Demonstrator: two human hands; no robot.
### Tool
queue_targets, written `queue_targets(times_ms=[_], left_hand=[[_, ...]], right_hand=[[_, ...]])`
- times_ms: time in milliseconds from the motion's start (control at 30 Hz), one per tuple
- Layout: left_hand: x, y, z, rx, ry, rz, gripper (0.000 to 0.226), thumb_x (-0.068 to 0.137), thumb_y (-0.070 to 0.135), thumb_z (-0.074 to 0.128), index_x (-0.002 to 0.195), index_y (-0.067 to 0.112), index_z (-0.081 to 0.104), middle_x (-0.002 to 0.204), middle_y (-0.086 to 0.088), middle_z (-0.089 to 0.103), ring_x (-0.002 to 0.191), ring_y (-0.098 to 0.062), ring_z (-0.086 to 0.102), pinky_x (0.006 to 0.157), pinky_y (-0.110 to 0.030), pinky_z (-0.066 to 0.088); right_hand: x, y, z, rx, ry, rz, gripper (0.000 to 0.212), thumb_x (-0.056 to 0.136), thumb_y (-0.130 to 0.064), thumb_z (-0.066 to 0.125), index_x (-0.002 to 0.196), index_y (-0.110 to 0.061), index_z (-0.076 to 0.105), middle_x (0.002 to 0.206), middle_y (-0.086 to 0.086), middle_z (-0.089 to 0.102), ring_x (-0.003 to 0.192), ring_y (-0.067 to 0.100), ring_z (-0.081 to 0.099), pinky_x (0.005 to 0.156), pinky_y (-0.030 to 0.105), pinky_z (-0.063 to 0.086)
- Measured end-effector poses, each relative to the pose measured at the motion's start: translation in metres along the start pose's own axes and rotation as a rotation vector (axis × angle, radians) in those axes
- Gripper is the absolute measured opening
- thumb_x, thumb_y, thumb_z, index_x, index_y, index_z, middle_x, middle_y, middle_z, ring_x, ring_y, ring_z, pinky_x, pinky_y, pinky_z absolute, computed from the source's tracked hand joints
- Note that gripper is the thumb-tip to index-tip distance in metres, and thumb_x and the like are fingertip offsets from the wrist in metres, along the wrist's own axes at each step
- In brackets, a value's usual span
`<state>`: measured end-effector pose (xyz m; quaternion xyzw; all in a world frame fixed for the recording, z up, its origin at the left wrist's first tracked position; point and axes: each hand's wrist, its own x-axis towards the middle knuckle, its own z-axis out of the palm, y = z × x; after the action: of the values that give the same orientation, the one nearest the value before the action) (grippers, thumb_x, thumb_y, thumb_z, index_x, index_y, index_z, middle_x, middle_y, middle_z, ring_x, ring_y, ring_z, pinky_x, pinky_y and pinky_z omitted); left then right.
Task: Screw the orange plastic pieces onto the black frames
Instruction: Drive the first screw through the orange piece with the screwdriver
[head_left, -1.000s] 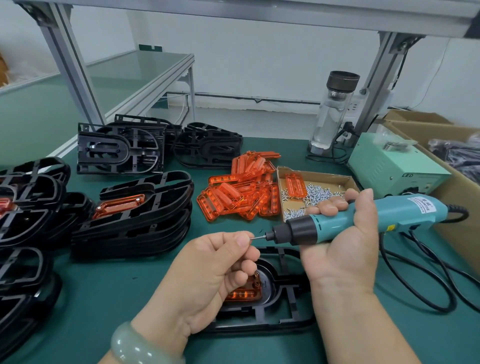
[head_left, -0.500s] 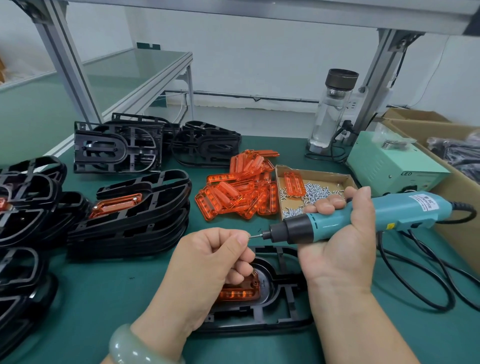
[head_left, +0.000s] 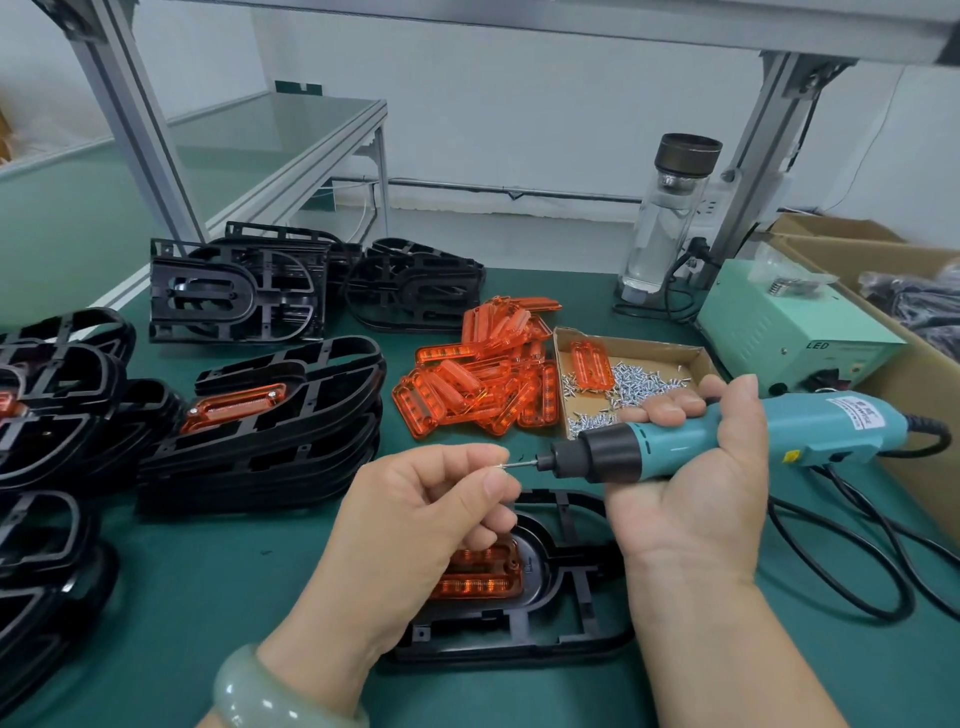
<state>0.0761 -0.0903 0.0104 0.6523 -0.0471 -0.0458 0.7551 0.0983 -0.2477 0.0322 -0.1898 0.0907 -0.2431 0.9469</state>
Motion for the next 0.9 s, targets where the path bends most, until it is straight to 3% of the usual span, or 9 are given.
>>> queue_targets(times_ms=[67, 133, 267, 567, 700, 767, 900], left_hand=[[0.0, 0.0, -0.002, 0.005, 0.015, 0.011, 0.031, 0.057, 0.039, 0.079, 0.087, 0.032, 0.075, 0.079, -0.011, 0.073, 0.066, -0.014, 0.068, 0.056, -0.017, 0.05], [0.0, 0.001, -0.003, 0.023, 0.04, 0.025, 0.023, 0.062, 0.033, 0.075, 0.085, 0.031, 0.075, 0.077, -0.009, 0.074, 0.065, -0.013, 0.068, 0.054, -0.016, 0.05], [0.002, -0.003, -0.001, 0.106, 0.069, 0.07, 0.02, 0.079, 0.013, 0.067, 0.078, 0.031, 0.075, 0.071, -0.005, 0.073, 0.059, -0.011, 0.066, 0.051, -0.016, 0.049], [-0.001, 0.001, 0.001, 0.233, 0.069, 0.136, 0.02, 0.078, 0.011, 0.07, 0.078, 0.031, 0.074, 0.066, 0.002, 0.071, 0.053, -0.005, 0.064, 0.051, -0.012, 0.047], [-0.004, 0.002, 0.001, 0.273, 0.023, 0.17, 0.012, 0.073, 0.026, 0.075, 0.082, 0.034, 0.074, 0.073, 0.005, 0.072, 0.062, -0.008, 0.065, 0.059, -0.014, 0.051], [-0.004, 0.003, -0.005, 0.275, -0.002, 0.175, 0.022, 0.068, 0.039, 0.075, 0.089, 0.036, 0.073, 0.084, 0.008, 0.073, 0.072, -0.007, 0.067, 0.064, -0.013, 0.051], [-0.002, 0.006, -0.023, 0.573, 0.039, 0.224, 0.016, 0.075, 0.025, 0.076, 0.081, 0.038, 0.07, 0.08, 0.019, 0.069, 0.071, -0.001, 0.063, 0.064, -0.007, 0.046]], right_hand=[[0.002, -0.002, -0.001, 0.016, 0.012, 0.0, 0.017, 0.083, -0.033, 0.064, 0.08, -0.023, 0.049, 0.062, -0.011, 0.045, 0.049, 0.004, 0.045, 0.056, 0.018, 0.045], [0.003, -0.002, -0.001, 0.021, 0.022, 0.004, 0.017, 0.088, -0.033, 0.061, 0.079, -0.023, 0.05, 0.062, -0.011, 0.045, 0.049, 0.004, 0.045, 0.056, 0.017, 0.046], [0.0, 0.002, -0.001, -0.003, 0.003, 0.014, 0.019, 0.077, -0.033, 0.066, 0.08, -0.023, 0.05, 0.063, -0.011, 0.046, 0.049, 0.005, 0.045, 0.056, 0.018, 0.046], [-0.002, 0.003, 0.0, -0.03, -0.089, 0.009, 0.019, 0.075, -0.033, 0.066, 0.081, -0.022, 0.051, 0.062, -0.01, 0.046, 0.048, 0.004, 0.045, 0.056, 0.018, 0.045], [-0.002, 0.003, -0.001, -0.057, -0.125, 0.016, 0.017, 0.076, -0.034, 0.064, 0.082, -0.023, 0.052, 0.062, -0.011, 0.046, 0.049, 0.004, 0.045, 0.056, 0.018, 0.044], [0.001, -0.001, -0.002, -0.062, -0.116, 0.007, 0.018, 0.076, -0.033, 0.064, 0.084, -0.023, 0.052, 0.062, -0.011, 0.046, 0.049, 0.004, 0.044, 0.056, 0.018, 0.044], [0.01, -0.012, -0.003, -0.097, -0.062, -0.009, 0.017, 0.078, -0.03, 0.064, 0.083, -0.022, 0.05, 0.062, -0.01, 0.046, 0.049, 0.005, 0.044, 0.055, 0.018, 0.044]])
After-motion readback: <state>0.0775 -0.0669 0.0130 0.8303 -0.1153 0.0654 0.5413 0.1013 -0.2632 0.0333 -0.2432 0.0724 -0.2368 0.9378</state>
